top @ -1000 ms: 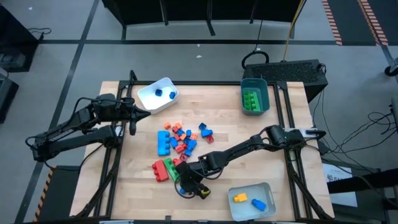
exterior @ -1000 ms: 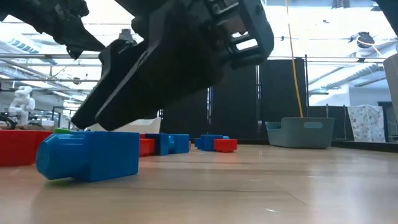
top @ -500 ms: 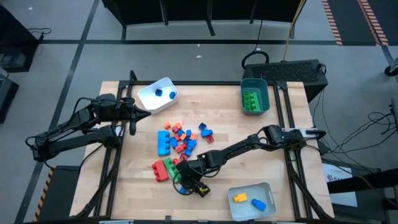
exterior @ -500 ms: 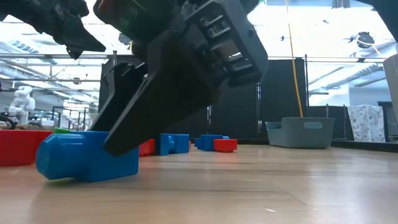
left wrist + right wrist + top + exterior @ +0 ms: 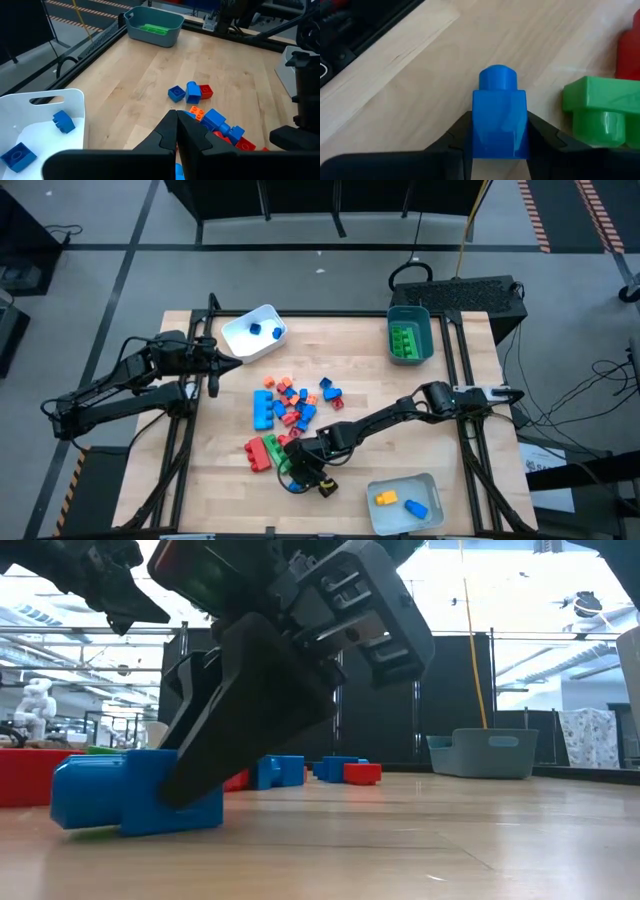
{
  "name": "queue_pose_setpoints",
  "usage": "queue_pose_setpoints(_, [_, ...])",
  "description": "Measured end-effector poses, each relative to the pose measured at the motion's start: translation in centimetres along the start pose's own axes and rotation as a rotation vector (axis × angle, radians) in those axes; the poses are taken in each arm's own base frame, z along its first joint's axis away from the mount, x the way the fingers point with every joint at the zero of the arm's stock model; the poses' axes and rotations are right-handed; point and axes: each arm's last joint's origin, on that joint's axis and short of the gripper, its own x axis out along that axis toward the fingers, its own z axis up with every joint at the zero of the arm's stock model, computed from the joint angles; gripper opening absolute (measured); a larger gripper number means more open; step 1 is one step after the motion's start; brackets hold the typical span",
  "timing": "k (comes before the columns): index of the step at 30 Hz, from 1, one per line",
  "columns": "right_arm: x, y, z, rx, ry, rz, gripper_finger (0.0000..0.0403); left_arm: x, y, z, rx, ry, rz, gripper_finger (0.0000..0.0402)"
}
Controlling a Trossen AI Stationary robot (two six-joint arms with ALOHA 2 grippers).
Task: Sort blocks by size
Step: Put the 1 stud blue game piece into the gray bin
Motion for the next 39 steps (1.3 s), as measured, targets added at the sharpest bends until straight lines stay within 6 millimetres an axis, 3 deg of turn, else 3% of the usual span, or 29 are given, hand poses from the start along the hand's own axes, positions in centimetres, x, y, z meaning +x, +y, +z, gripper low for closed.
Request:
queue_pose_setpoints(4, [-0.2,0.0,0.1,0.001,0.006,-0.018,0.0108,0.0,0.0,0.0,0.000,0.000,0.000,0.0011])
queue_pose_setpoints(7, [-1.5,0.2,0.8,0.002,0.025,-0.031,0.0108,0.0,0.0,0.0,-0.002,0.000,0.000,0.0011])
queue_pose_setpoints(14, [-7.5,1.3,3.1,-0.035,0.097,-0.170,0.0108,0.0,0.0,0.0,-0.002,0.000,0.000,0.0011])
queue_pose_setpoints(20, [-13.9,3.7,3.9,0.055,0.216,-0.215,0.0108,0.0,0.0,0.0,-0.002,0.001,0.000,0.0011])
queue_pose_setpoints(27, [-19.6,9.7,4.0,0.234,0.303,-0.317,0.0108,0.0,0.0,0.0,-0.001,0.000,0.000,0.0011])
queue_pose_setpoints(31, [-19.8,14.1,2.9,0.338,0.307,-0.369,0.0108,0.0,0.0,0.0,0.001,0.000,0.001,0.0011])
queue_pose_setpoints(39, [-17.9,22.4,-0.7,0.597,0.351,-0.380,0.0108,0.0,0.0,0.0,0.000,0.000,0.001,0.0011])
